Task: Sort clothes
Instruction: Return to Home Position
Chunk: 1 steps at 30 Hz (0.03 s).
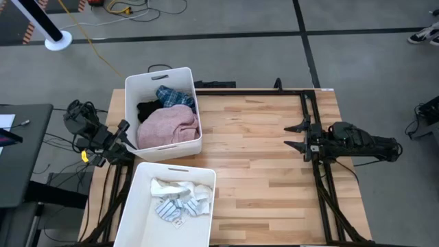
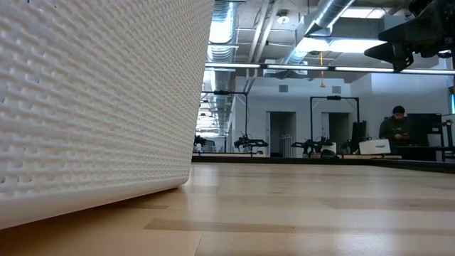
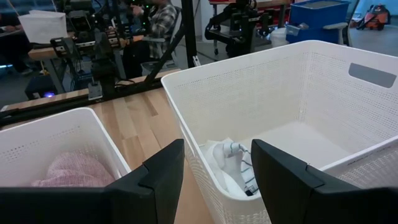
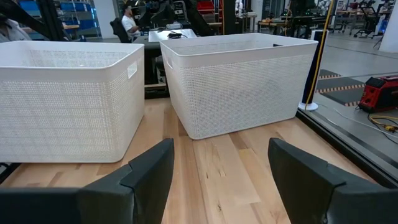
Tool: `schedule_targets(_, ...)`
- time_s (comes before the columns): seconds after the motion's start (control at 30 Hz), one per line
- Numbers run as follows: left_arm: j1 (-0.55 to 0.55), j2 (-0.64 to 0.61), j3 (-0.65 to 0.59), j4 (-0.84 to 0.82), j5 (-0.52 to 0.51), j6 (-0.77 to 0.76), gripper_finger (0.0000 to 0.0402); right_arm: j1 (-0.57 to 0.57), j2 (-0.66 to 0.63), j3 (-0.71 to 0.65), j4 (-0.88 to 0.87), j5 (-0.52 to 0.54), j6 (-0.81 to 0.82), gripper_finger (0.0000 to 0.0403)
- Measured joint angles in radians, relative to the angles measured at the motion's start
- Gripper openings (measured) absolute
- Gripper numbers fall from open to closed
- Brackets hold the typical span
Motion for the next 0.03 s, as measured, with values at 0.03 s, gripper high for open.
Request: schedule_targets(0.03,0.000,0.000,0.000,0.000,0.000,0.000,0.0180,0.000,0.000,0.000,0.000,0.000,0.000,0.0276)
